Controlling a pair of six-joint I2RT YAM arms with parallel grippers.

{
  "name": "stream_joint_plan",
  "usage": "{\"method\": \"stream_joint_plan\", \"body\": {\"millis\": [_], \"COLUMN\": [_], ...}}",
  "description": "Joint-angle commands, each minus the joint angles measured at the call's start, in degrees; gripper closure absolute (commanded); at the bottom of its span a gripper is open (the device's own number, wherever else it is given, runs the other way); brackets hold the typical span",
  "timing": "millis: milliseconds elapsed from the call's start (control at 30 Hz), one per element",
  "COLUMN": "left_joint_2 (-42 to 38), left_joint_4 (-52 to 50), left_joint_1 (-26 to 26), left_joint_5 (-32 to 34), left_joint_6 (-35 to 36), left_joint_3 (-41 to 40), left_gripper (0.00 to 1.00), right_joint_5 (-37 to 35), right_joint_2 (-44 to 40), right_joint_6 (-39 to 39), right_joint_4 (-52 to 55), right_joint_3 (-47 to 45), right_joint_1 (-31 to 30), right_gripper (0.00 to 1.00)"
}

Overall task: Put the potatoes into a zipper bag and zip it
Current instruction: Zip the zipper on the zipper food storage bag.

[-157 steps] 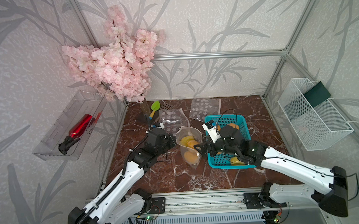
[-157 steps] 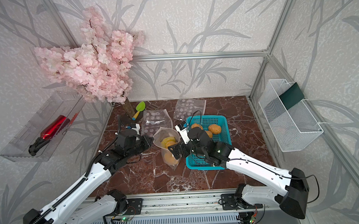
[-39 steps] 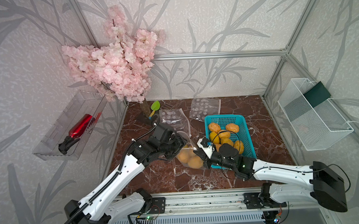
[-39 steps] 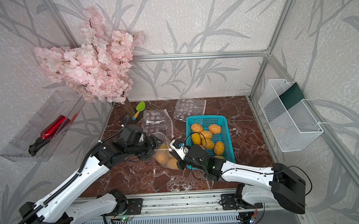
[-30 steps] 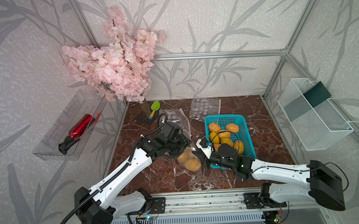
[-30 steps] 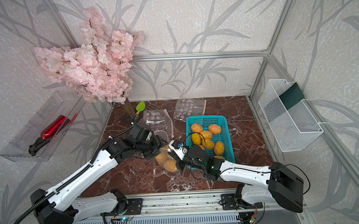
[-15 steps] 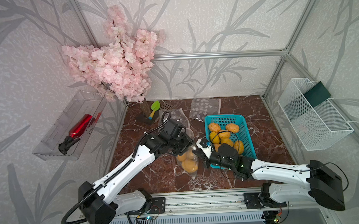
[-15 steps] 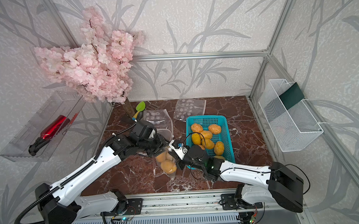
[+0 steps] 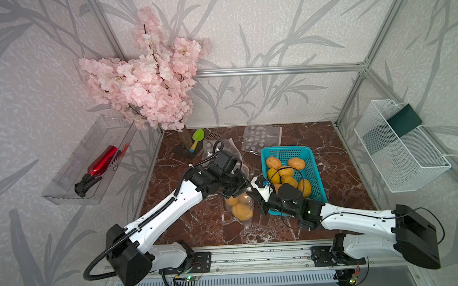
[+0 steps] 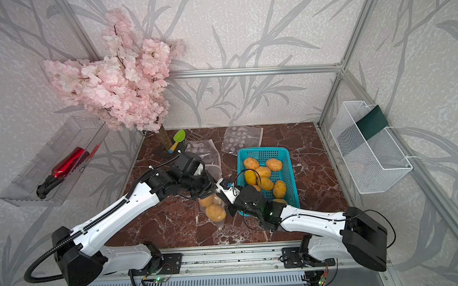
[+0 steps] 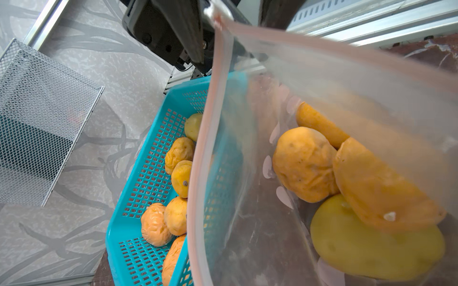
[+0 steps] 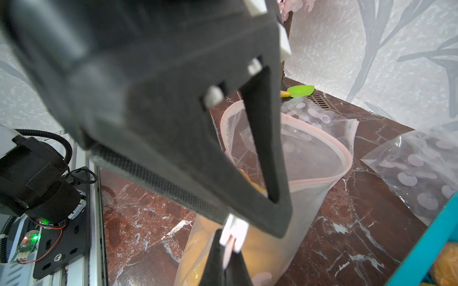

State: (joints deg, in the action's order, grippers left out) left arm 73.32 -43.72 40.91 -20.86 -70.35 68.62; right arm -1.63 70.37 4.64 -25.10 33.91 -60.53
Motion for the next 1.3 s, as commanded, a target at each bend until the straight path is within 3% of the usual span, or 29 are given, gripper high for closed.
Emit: {"method": "stream_joint_plan", "body": {"millis": [0,400,700,867,1000,1100,1267], "left_joint_2": [-0.7,0.1,1.3,2.6,3.4,3.6,2.9], "left_joint_4": [-3.2,-4.6,-4.0,-4.3,-4.2,-5.2,-6.2], "left_joint_1": [0.3,0.3,0.3,0.3,0.3,0.3,0.3], "left_joint_5": [-0.6,-2.7,-4.2,-4.4,-4.8,-4.8,-4.2], "left_joint_6": [1.2,3.5,4.0,5.0,5.3,5.8,5.8], "left_joint_3": [2.3,3.5,3.5,3.9,4.2,4.6,4.6], "left_gripper": [0.68,0.80,0.80,0.76,0.80,0.89,0.90], "right_joint_5": [-1.4,-2.1,-2.3,-2.2,-2.4,-2.7,-3.2], "right_joint_2": [-1.4,-2.0,-2.1,-2.3,-2.3,-2.5,-3.0], "right_joint_6": [0.2,-0.1,-0.1,-0.2,-0.2,-0.2,-0.1], "right_joint_4": [0.7,1.6,1.9,1.9,1.9,1.9,2.1], "right_joint_3": [1.4,1.8,1.9,1.8,1.9,1.7,1.7], "right_joint_1": [-0.3,-0.3,-0.4,-0.3,-0.3,-0.4,-0.3], "right_gripper": [1.00,1.00,1.00,1.00,1.00,1.00,1.00]}}
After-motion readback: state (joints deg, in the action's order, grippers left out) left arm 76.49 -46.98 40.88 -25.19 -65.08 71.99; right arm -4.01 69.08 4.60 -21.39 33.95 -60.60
